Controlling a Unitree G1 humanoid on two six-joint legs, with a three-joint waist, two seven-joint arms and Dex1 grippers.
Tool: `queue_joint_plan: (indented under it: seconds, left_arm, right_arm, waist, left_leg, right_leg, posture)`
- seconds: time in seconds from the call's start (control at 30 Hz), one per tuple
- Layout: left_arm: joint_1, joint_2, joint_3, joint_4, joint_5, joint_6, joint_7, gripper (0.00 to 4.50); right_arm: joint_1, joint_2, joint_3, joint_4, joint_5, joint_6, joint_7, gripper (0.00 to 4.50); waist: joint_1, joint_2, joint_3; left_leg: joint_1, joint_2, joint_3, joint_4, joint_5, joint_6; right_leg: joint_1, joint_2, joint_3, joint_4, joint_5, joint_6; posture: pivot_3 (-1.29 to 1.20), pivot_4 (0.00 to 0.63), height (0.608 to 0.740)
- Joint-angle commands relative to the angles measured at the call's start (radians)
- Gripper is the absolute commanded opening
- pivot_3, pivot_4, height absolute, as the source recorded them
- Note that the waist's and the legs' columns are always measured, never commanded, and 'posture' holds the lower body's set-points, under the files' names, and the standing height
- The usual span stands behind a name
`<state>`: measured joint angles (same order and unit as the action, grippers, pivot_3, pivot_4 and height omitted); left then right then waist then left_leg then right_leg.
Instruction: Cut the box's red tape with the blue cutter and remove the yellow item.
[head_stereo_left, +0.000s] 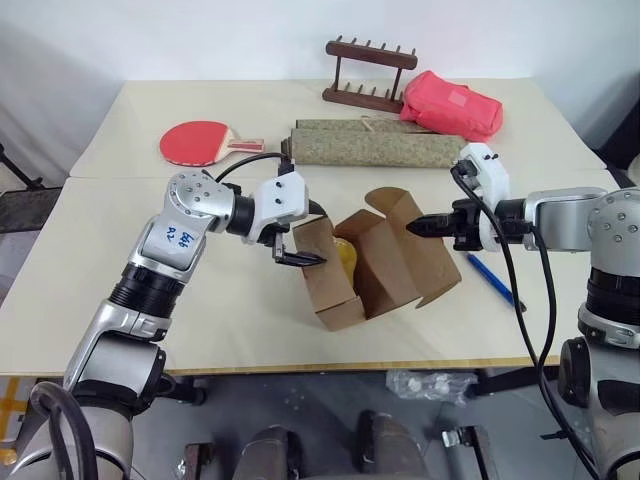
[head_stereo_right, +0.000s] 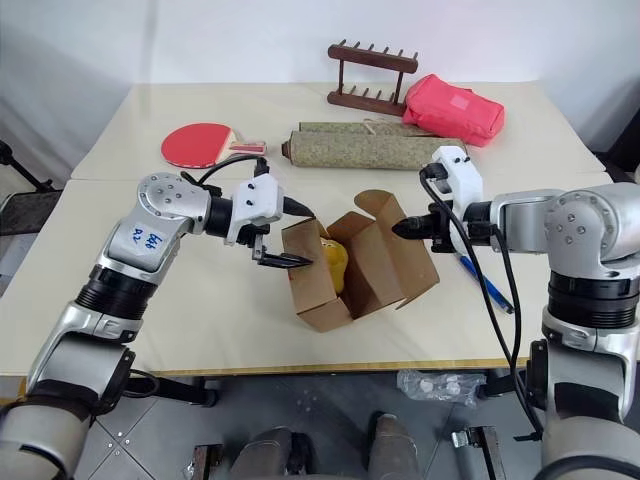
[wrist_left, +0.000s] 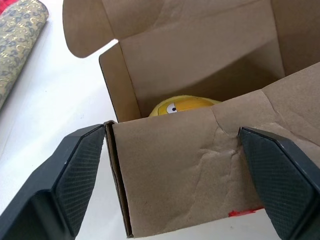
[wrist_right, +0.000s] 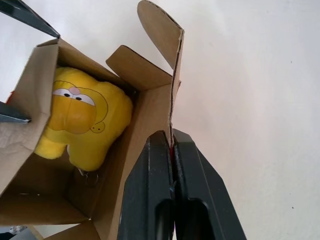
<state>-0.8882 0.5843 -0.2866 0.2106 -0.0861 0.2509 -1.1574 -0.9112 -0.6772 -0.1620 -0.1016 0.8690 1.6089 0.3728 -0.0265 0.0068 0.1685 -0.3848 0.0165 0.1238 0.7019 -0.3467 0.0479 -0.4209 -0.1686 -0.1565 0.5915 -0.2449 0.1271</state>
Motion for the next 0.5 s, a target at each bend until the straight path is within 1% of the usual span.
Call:
queue_joint_plan:
  seconds: [0.03,0.13,0.23,0.3,0.33,0.4,0.43,0.5]
  left_arm:
    - [0.089,0.037,-0.087,0.037,0.104,0.051,-0.001,4.5]
    - [0.107,0.053,-0.08,0.018,0.1,0.064,0.003,4.5]
    - [0.121,0.06,-0.075,0.016,0.101,0.066,0.013,4.5]
    - [0.125,0.054,-0.072,0.017,0.105,0.066,0.02,4.5]
    - [0.124,0.044,-0.07,0.029,0.11,0.06,0.027,4.5]
    - [0.117,0.014,-0.063,0.064,0.121,0.042,0.052,4.5]
    - [0.115,0.001,-0.057,0.076,0.125,0.035,0.063,4.5]
    - [0.112,-0.01,-0.052,0.088,0.132,0.028,0.066,4.5]
  right_arm:
    - [0.001,-0.008,-0.024,-0.05,0.143,0.005,-0.051,0.05]
    - [0.018,-0.019,-0.038,-0.05,0.218,0.005,-0.112,0.05]
    - [0.079,-0.015,-0.059,-0.043,0.253,0.005,-0.17,0.05]
    - [0.106,-0.012,-0.065,-0.041,0.263,0.005,-0.196,0.05]
    - [0.119,-0.001,-0.071,-0.032,0.264,0.005,-0.207,0.05]
    - [0.163,0.039,-0.07,-0.013,0.229,0.005,-0.22,0.05]
    - [0.181,0.057,-0.068,-0.009,0.216,0.005,-0.225,0.05]
    - [0.2,0.083,-0.065,-0.01,0.192,0.005,-0.228,0.05]
  waist:
    - [0.0,0.002,-0.002]
    - [0.001,0.004,-0.005]
    - [0.01,0.004,-0.009]
    - [0.02,0.005,-0.008]
    - [0.026,0.006,-0.007]
    - [0.037,0.004,-0.007]
    - [0.042,0.003,-0.007]
    - [0.049,0.004,-0.007]
  left_leg:
    - [0.0,0.0,0.0,0.0,0.0,0.0]
    - [0.001,0.0,0.0,0.0,0.0,0.0]
    - [0.012,0.0,-0.001,-0.004,-0.001,0.001]
    - [0.014,0.0,-0.001,-0.004,-0.003,0.002]
    - [0.012,-0.001,0.0,-0.004,-0.004,0.003]
    - [0.005,-0.002,0.001,-0.002,-0.003,0.004]
    - [0.001,-0.002,-0.003,0.0,-0.002,0.004]
    - [-0.002,-0.003,-0.002,0.002,-0.002,0.004]
  right_leg:
    - [0.0,0.0,0.0,0.0,0.0,0.0]
    - [0.001,0.0,0.0,0.0,0.0,0.0]
    - [0.011,0.0,-0.001,-0.003,0.0,0.0]
    - [0.014,-0.001,0.0,-0.003,0.0,0.0]
    - [0.012,-0.002,0.0,-0.005,0.0,0.0]
    - [0.006,-0.004,0.0,-0.004,0.0,0.0]
    - [0.004,-0.004,-0.001,-0.003,0.0,0.0]
    - [0.002,-0.004,-0.001,-0.002,0.0,0.001]
  posture:
    - [0.0,0.15,0.74]
    - [0.0,0.15,0.74]
    - [0.0,0.15,0.74]
    - [0.0,0.15,0.74]
    - [0.0,0.15,0.74]
    - [0.0,0.15,0.74]
    - [0.0,0.15,0.74]
    - [0.0,0.15,0.74]
